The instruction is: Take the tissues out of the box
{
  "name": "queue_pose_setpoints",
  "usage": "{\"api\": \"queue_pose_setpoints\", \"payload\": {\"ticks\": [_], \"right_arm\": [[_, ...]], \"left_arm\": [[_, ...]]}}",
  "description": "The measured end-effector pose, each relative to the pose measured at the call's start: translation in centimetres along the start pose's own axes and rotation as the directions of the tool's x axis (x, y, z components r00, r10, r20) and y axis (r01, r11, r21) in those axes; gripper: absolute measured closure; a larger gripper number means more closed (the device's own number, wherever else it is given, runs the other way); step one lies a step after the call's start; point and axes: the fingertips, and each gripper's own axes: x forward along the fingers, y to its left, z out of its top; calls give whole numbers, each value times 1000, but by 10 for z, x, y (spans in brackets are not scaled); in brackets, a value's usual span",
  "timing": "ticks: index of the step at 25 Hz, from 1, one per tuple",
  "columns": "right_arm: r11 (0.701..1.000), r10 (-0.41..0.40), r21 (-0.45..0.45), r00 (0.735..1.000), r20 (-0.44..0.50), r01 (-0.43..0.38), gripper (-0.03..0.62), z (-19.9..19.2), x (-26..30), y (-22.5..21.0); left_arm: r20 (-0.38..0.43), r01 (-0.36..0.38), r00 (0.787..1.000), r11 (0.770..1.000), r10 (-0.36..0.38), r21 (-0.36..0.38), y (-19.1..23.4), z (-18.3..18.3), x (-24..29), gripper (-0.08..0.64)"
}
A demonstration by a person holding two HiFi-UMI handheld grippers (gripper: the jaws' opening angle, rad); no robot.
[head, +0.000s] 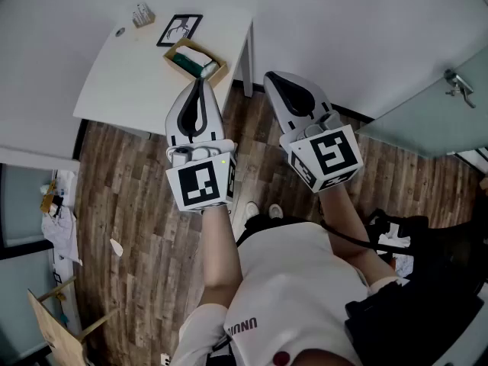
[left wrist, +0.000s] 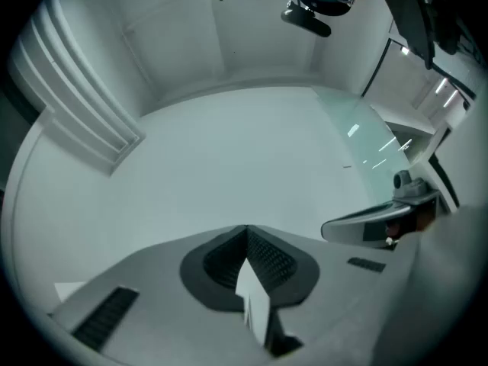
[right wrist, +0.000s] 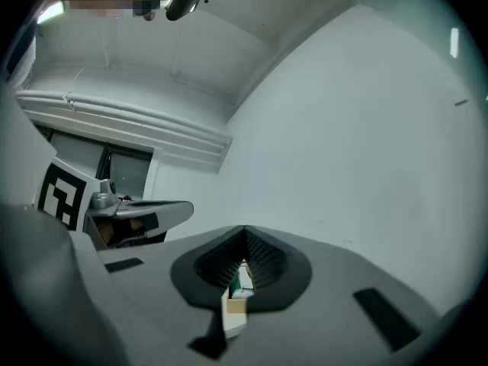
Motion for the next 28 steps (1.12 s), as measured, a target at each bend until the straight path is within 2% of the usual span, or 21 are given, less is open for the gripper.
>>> {"api": "queue_pose_setpoints", "payload": {"ticks": [5, 14, 19, 28], "right_arm": [[1000, -4, -5, 1000, 0, 4, 574, 0, -1, -2], [1000, 14, 18, 1000, 22, -14, 574, 3, -2, 0], [998, 40, 45, 998, 54, -42, 572, 6, -6, -1], [996, 44, 73, 997, 57, -48, 572, -4, -19, -11]], "left_arm": [[2, 10, 1000, 998, -10, 59, 0, -2, -1, 547], [2, 0, 1000, 998, 0, 60, 2, 1, -2, 547], [-5, -24, 1000, 998, 24, 58, 4, 0, -5, 547], [-27, -73, 997, 995, 75, 66, -3, -11, -16, 547]]}}
